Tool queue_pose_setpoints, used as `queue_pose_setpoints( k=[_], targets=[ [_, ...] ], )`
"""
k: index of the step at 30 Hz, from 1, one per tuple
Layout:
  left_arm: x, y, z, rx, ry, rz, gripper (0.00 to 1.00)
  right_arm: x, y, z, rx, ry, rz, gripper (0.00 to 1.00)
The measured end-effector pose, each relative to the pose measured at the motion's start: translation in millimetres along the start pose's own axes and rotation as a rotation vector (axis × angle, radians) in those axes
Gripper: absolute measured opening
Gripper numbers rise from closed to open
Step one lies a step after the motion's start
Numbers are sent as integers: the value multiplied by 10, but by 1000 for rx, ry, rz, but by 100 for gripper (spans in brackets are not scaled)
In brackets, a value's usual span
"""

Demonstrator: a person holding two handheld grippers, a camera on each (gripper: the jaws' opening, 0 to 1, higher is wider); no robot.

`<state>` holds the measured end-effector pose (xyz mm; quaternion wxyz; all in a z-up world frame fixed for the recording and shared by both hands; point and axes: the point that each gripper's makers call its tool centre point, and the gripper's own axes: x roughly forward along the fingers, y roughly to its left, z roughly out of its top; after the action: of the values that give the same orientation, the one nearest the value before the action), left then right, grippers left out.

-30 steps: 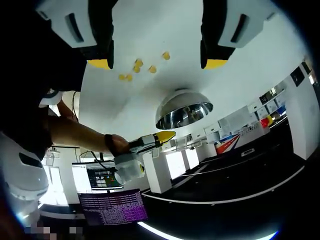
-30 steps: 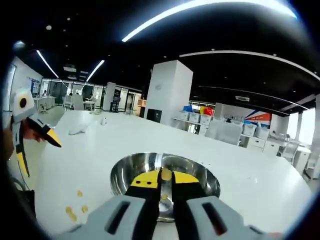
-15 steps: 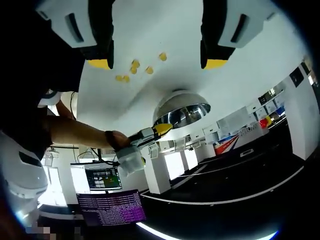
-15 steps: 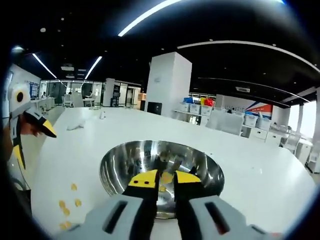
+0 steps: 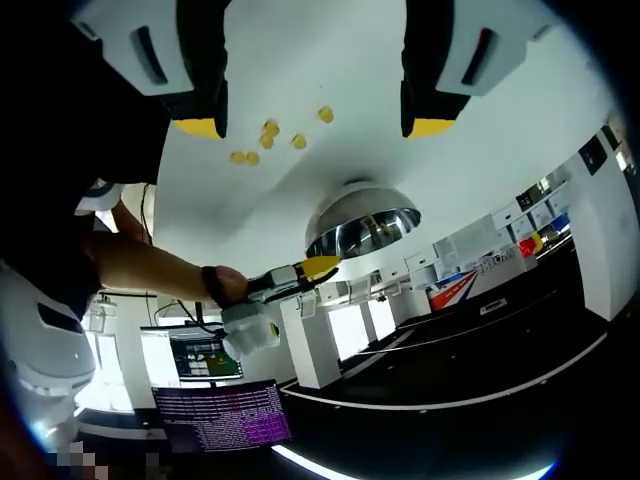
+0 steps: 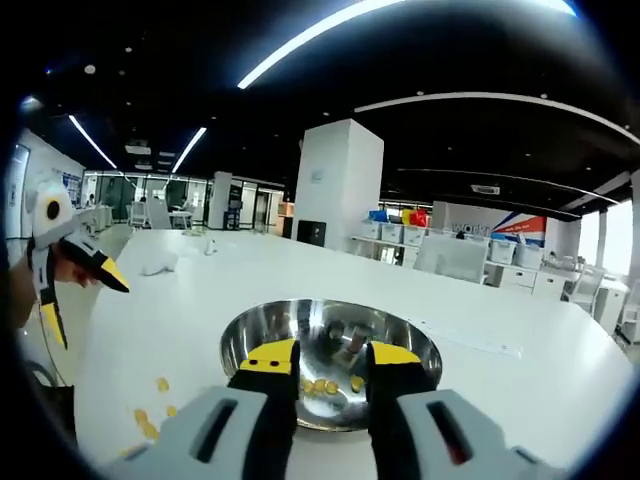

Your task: Pick up the QQ candy scattered on the table and place it into the stainless steel bowl on the table

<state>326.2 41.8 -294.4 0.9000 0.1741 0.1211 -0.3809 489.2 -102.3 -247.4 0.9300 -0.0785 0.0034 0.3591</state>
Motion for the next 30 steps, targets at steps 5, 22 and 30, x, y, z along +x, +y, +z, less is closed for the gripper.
queue_pose_setpoints(
  k=[5, 22, 30],
  targets=[
    [15, -11, 14, 4, 2, -5, 70, -234, 99, 344, -35, -68, 21, 23],
    [79, -101, 100, 19, -6, -25, 70, -843, 664, 866, -66, -177, 143, 23],
    [84, -116, 113, 22, -8, -27, 70, -883, 760, 575, -98, -113, 136, 23]
  ],
)
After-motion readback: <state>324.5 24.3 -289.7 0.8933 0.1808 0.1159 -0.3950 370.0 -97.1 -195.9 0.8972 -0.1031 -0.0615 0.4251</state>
